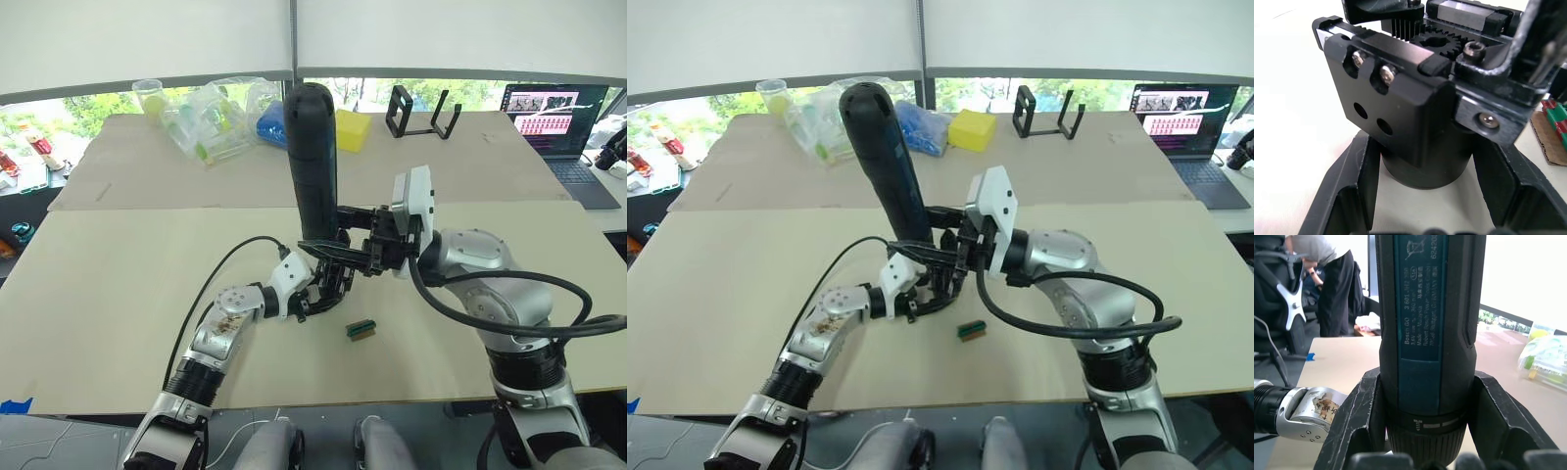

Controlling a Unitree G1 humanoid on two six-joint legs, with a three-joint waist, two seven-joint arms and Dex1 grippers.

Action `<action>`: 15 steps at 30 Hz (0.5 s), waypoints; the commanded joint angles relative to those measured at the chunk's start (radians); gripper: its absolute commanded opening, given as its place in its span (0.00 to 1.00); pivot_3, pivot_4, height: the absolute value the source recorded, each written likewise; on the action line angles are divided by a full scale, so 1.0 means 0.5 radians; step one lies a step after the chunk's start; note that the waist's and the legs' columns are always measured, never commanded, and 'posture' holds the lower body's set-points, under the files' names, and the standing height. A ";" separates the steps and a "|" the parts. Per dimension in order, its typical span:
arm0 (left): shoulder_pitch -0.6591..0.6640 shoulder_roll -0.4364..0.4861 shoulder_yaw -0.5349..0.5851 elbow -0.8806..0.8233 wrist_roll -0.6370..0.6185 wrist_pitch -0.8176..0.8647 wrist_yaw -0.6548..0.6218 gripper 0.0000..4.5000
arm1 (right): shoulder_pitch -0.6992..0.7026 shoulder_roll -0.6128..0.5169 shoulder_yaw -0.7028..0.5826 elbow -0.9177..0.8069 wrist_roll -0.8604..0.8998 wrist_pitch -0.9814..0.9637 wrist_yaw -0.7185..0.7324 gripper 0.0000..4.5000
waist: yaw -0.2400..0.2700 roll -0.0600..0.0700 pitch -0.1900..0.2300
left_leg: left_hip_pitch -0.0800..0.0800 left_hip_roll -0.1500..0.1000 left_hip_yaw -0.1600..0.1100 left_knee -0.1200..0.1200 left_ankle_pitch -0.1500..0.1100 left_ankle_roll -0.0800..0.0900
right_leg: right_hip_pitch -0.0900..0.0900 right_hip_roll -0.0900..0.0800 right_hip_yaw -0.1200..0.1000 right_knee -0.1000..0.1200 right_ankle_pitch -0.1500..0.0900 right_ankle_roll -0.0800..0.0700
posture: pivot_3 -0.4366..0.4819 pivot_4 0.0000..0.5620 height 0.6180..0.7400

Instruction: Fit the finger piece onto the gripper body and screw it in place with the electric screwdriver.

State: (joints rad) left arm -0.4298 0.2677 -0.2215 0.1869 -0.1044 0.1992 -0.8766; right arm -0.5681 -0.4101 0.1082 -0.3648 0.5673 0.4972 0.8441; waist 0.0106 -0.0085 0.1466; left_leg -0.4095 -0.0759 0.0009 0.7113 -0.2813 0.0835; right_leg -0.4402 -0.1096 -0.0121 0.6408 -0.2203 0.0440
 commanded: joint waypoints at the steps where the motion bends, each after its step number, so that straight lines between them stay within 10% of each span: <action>1: -0.015 -0.003 -0.002 -0.089 -0.035 -0.011 -0.003 0.50 | 0.023 0.026 -0.039 0.006 -0.009 -0.102 -0.001 0.43 | 0.000 0.000 0.000 | 0.000 0.000 0.000 0.000 0.000 0.000 | 0.000 0.000 0.000 0.000 0.000 0.000 | 0.48 0.27 1.00; 15: -0.034 -0.006 0.001 -0.053 -0.034 -0.026 0.007 0.50 | 0.030 -0.111 0.105 0.159 -0.091 -0.043 0.132 0.43 | 0.001 0.001 0.000 | 0.007 0.000 0.000 -0.001 0.000 0.000 | 0.004 0.000 0.000 0.000 0.000 0.000 | 0.48 0.27 1.00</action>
State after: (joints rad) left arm -0.4299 0.2685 -0.2265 0.1889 -0.1025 0.1995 -0.8693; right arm -0.5720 -0.4437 0.1283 -0.3194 0.5627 0.4489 0.8948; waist 0.0112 -0.0082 0.1464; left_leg -0.4061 -0.0758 0.0007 0.7109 -0.2813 0.0834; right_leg -0.4380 -0.1096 -0.0121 0.6409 -0.2203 0.0440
